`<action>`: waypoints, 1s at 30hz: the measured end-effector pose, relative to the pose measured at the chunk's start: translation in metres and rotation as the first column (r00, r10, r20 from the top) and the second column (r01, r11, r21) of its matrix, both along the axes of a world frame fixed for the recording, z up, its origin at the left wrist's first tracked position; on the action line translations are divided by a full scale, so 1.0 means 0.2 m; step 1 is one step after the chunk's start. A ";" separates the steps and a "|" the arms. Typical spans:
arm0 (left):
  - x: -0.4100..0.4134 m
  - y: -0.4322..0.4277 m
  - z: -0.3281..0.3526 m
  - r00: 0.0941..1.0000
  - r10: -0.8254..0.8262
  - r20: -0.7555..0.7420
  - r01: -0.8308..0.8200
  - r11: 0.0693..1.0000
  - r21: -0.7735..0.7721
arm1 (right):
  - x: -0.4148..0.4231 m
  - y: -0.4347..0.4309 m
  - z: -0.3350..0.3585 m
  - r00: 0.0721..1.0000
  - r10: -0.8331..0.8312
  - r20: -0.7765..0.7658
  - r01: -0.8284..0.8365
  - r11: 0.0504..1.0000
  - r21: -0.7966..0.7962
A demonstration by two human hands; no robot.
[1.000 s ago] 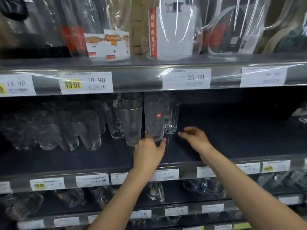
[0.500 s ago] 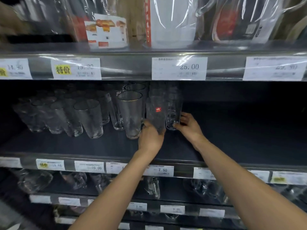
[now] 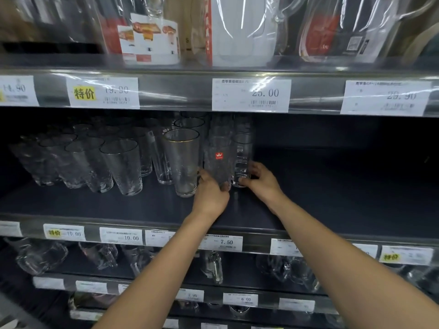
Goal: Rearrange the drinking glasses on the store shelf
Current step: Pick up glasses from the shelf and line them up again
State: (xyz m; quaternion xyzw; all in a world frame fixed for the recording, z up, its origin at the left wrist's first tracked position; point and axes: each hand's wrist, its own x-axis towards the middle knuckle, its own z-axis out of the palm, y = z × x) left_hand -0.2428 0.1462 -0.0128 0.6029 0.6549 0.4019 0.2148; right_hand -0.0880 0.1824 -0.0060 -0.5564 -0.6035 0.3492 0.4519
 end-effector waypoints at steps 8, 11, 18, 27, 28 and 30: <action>-0.01 0.01 -0.03 1.000 0.001 -0.002 -0.001 1.000 0.009 | -0.01 -0.01 0.01 0.991 -0.093 0.097 0.088 0.994 0.059; -0.01 0.02 -0.03 1.000 0.003 -0.006 -0.003 1.000 0.009 | -0.01 0.00 0.01 0.998 -0.054 0.030 0.053 0.998 0.030; -0.01 0.03 -0.03 1.000 0.003 -0.006 -0.003 1.000 0.010 | 0.00 0.01 -0.01 0.998 -0.057 0.039 0.056 0.998 0.027; -0.01 0.03 -0.04 1.000 0.011 -0.001 -0.011 1.000 0.025 | 0.00 0.02 -0.01 1.000 -0.025 0.012 0.025 1.000 -0.016; -0.01 0.03 -0.04 1.000 0.010 0.001 -0.010 1.000 0.024 | 0.01 0.02 -0.01 1.000 -0.024 0.007 0.024 1.000 -0.015; -0.01 0.03 -0.04 1.000 0.008 0.001 -0.008 1.000 0.024 | 0.01 0.02 -0.01 1.000 -0.029 0.007 0.029 0.999 -0.013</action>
